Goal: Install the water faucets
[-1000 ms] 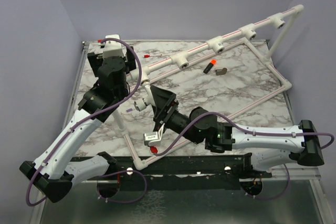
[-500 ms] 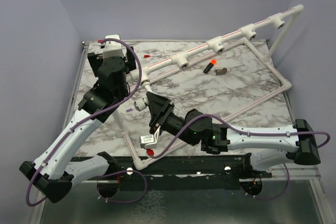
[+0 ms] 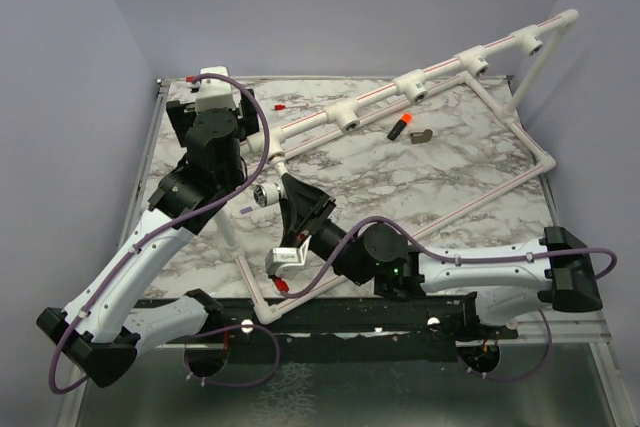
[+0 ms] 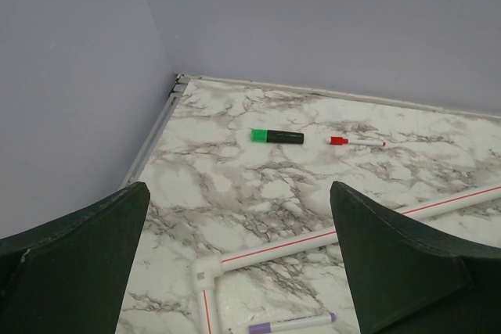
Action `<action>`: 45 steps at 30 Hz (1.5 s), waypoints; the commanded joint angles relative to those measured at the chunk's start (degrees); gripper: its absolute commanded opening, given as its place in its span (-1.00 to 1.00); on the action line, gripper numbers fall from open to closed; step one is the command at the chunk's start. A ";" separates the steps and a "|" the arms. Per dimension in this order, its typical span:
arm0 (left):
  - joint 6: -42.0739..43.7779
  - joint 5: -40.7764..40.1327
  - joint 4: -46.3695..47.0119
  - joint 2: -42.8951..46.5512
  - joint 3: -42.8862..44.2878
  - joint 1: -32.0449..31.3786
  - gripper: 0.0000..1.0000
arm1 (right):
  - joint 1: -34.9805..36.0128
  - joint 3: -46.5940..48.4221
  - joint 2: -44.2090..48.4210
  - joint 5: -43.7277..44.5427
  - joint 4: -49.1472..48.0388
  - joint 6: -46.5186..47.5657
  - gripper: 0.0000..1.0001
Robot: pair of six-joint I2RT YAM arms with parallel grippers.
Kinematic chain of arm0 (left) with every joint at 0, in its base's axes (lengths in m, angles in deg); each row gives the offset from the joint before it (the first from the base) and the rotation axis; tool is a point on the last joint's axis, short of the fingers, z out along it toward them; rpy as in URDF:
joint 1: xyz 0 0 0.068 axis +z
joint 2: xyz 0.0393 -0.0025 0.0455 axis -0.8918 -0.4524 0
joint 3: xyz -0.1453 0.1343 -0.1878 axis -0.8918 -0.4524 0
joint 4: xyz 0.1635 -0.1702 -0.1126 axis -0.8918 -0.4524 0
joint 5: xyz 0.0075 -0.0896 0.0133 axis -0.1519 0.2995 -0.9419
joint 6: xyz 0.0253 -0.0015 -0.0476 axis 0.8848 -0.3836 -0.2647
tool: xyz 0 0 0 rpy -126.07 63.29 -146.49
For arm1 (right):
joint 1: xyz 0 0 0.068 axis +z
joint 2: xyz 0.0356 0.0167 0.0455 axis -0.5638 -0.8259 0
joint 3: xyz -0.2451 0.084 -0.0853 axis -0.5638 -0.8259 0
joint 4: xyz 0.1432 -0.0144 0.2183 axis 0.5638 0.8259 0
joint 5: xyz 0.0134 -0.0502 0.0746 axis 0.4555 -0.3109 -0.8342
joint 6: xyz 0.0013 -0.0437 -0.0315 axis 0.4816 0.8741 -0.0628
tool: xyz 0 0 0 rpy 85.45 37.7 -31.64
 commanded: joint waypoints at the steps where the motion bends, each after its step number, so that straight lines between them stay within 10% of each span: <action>1: 0.76 0.85 -4.09 0.53 -1.88 -0.75 0.98 | 1.58 -2.00 -3.64 4.72 -14.56 -13.09 -0.99; 29: 0.42 0.95 -4.14 1.12 -2.56 -0.92 0.98 | 3.51 -3.18 -9.40 36.54 -49.06 -68.26 -0.99; 45: -0.07 1.48 -4.03 1.15 -2.93 -1.94 0.98 | 3.25 1.52 -0.09 39.96 1.99 -138.73 -0.99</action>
